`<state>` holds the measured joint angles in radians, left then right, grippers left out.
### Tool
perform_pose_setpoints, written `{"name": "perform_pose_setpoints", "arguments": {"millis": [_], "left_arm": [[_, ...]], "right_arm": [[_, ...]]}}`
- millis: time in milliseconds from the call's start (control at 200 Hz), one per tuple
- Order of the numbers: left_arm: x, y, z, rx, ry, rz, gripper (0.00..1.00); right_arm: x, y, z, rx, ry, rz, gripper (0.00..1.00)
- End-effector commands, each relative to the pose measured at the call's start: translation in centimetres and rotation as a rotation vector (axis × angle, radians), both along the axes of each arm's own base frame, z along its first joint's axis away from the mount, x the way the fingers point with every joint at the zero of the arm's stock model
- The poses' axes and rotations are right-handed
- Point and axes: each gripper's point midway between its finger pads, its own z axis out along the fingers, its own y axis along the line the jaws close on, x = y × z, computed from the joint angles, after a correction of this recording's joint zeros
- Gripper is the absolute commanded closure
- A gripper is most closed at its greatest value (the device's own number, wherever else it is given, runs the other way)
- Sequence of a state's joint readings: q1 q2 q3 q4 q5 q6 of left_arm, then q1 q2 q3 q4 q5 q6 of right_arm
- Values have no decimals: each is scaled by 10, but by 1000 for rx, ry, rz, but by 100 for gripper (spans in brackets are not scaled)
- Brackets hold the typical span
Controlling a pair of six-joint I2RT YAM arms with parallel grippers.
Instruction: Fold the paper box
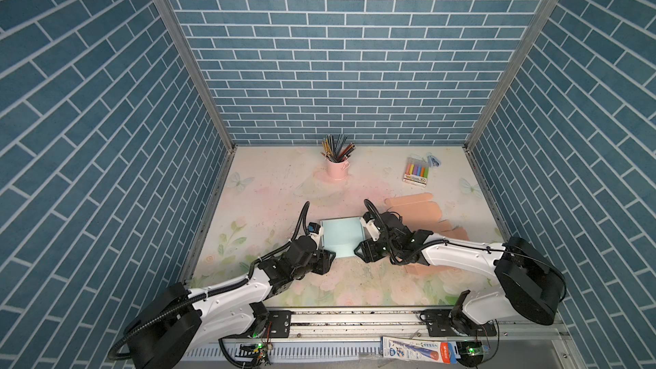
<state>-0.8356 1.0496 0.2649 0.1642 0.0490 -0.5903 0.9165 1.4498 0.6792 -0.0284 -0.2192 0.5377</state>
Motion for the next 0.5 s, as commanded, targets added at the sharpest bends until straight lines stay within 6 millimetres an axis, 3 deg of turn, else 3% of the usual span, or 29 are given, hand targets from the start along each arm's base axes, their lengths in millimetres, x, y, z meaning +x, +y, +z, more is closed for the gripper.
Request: {"name": "perform_pose_setpoints", "arguments": {"millis": [0, 495], "left_arm": [[-1, -8, 4, -29, -7, -8, 43], [-3, -8, 3, -27, -8, -2, 48]], "right_arm": [[-6, 7, 0, 32, 39, 0, 34], [-4, 1, -8, -21, 19, -19, 35]]}}
